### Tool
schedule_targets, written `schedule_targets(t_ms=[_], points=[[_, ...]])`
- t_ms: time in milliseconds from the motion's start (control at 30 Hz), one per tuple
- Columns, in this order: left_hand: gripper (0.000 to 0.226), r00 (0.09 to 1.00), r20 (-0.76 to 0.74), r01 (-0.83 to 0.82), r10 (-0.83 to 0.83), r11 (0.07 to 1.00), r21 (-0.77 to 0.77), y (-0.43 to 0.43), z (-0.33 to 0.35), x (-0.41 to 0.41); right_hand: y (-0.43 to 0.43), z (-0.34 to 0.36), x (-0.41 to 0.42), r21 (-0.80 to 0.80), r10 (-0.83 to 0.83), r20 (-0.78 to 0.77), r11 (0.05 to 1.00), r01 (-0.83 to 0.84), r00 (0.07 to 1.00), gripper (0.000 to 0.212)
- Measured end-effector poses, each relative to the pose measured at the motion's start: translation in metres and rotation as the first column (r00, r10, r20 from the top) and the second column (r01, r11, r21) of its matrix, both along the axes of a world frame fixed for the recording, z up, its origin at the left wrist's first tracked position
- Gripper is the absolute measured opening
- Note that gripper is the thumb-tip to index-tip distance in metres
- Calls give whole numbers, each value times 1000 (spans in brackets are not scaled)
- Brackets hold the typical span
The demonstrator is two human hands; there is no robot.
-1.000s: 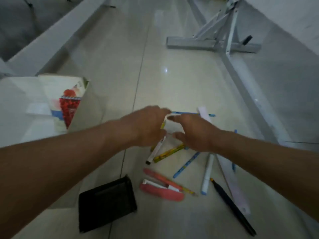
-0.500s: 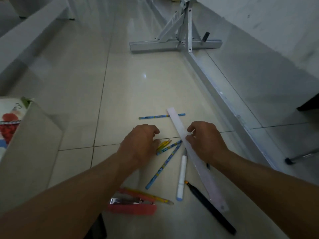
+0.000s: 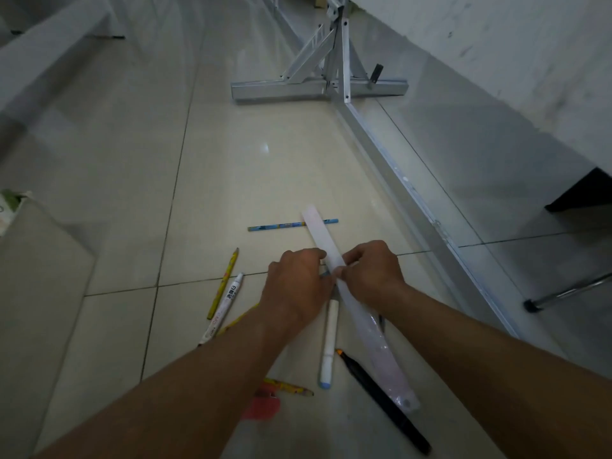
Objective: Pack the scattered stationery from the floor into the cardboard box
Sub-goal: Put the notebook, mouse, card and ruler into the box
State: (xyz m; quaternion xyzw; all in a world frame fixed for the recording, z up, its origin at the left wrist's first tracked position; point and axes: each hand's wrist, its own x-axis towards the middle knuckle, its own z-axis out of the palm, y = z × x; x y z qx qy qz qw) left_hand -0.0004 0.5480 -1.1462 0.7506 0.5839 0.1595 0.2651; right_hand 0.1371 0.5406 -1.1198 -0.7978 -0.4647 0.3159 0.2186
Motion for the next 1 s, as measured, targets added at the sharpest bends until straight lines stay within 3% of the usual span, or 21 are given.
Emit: schedule_targets(t_ms=[67, 167, 267, 333, 433, 533, 700, 833, 900, 1000], points=[[54, 998, 50, -32, 31, 999, 3, -1, 5, 1, 2, 1, 0, -21, -19, -88, 1000, 17, 996, 27], [56, 957, 240, -153, 163, 986, -60, 3, 14, 3, 5, 8, 0, -6, -37, -182, 999, 36, 983, 19], [61, 802, 469, -225, 371, 914, -337, 7, 26, 2, 11, 18, -5, 5, -66, -267, 998, 70, 962, 15], [43, 684, 564, -157, 462, 849, -505, 8, 33, 0, 16, 23, -10, 17, -70, -295, 997, 79, 953, 13], [5, 650, 596, -29, 471, 799, -600, 2, 51, -11, 20, 27, -19, 40, -85, -342, 994, 105, 936, 17], [18, 689, 590, 27, 421, 799, -601, 5, 70, -38, 23, 37, -36, 42, -58, -449, 995, 86, 892, 18], [36, 755, 549, -41, 357, 863, -504, 26, 133, -105, 39, 97, -93, 122, 125, -641, 991, -60, 757, 28], [39, 683, 658, -139, 317, 941, -310, 47, 199, -170, 67, 172, -162, 379, 325, -505, 916, -133, 799, 28], [36, 618, 722, -229, 311, 950, -213, 52, 232, -209, 75, 205, -204, 527, 414, -393, 833, -168, 821, 24], [31, 595, 733, -347, 329, 928, -135, 51, 267, -269, 77, 239, -261, 672, 503, -235, 702, -234, 832, 20]])
